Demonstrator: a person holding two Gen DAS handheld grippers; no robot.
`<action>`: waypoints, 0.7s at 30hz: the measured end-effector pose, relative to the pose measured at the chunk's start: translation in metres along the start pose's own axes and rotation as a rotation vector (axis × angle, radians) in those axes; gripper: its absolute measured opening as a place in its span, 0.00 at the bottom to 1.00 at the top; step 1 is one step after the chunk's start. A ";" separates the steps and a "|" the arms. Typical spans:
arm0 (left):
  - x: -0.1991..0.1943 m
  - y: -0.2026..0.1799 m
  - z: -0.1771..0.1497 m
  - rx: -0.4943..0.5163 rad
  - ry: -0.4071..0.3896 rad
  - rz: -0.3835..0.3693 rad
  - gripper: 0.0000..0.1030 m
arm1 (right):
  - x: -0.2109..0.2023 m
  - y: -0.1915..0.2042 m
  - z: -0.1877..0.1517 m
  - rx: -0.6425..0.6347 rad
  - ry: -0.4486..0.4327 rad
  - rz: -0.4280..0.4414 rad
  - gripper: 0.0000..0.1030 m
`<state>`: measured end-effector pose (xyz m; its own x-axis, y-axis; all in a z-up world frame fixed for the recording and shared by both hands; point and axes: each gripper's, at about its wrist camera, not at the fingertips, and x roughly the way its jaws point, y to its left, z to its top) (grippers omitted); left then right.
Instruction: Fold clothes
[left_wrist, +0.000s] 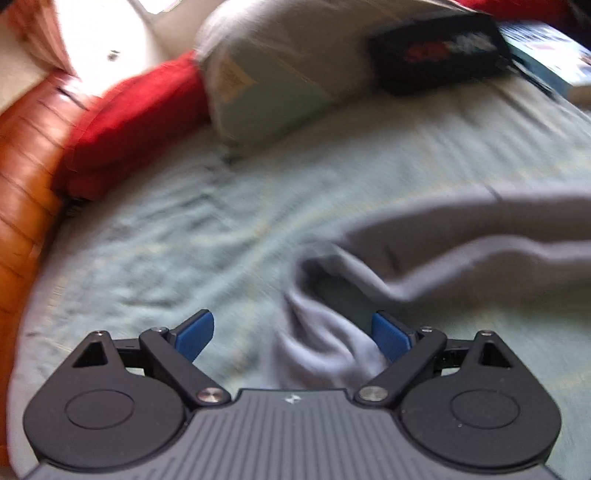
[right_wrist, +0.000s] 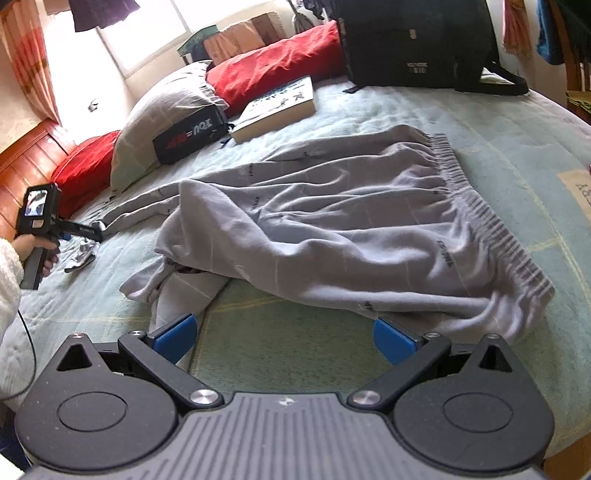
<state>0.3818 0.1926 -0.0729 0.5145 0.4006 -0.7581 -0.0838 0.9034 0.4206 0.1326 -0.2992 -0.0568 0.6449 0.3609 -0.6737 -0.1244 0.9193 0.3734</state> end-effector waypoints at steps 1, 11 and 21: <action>-0.001 0.000 -0.005 0.011 -0.001 0.004 0.90 | 0.001 0.001 0.000 -0.003 0.002 0.002 1.00; 0.010 0.034 -0.011 0.019 0.069 0.210 0.90 | 0.003 0.000 -0.003 0.001 0.007 -0.005 1.00; 0.024 0.067 -0.016 -0.058 0.093 0.399 0.90 | 0.004 0.003 -0.003 -0.007 0.020 -0.013 1.00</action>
<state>0.3749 0.2657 -0.0711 0.3526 0.7308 -0.5845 -0.3106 0.6806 0.6636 0.1329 -0.2946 -0.0601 0.6315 0.3521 -0.6908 -0.1217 0.9249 0.3602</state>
